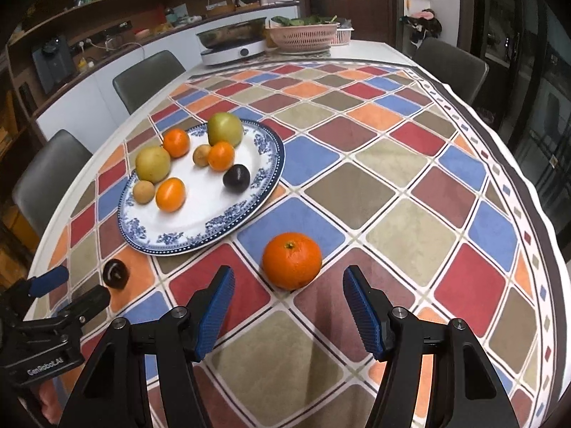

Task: Organize fruits
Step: 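Grasp the large mandarin with the right gripper while the left grasps a dark plum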

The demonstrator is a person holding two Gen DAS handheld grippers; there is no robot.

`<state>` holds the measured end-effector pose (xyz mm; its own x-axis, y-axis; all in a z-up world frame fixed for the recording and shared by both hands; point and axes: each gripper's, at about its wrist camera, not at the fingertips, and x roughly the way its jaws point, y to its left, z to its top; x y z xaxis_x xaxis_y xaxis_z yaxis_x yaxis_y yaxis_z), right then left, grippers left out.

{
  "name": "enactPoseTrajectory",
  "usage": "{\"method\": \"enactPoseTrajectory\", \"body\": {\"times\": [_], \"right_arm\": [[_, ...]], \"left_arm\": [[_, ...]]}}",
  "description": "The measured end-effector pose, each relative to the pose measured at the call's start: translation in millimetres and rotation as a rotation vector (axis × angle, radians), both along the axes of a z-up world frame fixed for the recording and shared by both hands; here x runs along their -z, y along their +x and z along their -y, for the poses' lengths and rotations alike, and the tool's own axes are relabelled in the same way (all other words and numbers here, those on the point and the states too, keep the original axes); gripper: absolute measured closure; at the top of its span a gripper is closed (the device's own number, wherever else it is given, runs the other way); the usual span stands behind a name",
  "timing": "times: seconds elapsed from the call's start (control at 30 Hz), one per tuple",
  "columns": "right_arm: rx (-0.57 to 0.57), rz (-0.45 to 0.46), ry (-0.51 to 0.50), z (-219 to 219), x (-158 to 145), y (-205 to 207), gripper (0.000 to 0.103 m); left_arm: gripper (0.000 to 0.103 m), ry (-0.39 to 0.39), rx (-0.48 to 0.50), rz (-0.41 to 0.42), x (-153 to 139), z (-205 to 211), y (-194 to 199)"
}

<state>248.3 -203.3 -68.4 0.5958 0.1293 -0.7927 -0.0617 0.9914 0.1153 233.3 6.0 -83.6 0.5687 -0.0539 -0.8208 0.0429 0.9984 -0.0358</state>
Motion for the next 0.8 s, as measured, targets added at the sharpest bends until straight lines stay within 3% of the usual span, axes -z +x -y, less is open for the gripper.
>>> {"method": "enactPoseTrajectory", "body": {"times": [0.13,0.23,0.4,0.6,0.8], "right_arm": [[-0.005,-0.01,-0.001,-0.2,7.2,8.3,0.04],[-0.02,-0.006,-0.004,-2.1,9.4,12.1,0.04],[-0.031,-0.029,0.01,-2.6,16.8,19.7,0.053],[-0.033,-0.032,0.004,-1.6,21.4,23.3,0.058],[-0.034,-0.027,-0.003,-1.7,22.4,23.9,0.06]], "left_arm": [[0.029,-0.005,0.015,0.0,5.7,2.1,5.5],[0.043,-0.014,0.024,-0.011,9.2,3.3,9.9],[0.058,-0.019,0.047,-0.019,13.0,6.8,13.2],[0.072,-0.033,0.064,-0.035,17.9,9.1,17.3],[0.076,-0.042,0.074,-0.035,17.7,9.3,18.6]]}}
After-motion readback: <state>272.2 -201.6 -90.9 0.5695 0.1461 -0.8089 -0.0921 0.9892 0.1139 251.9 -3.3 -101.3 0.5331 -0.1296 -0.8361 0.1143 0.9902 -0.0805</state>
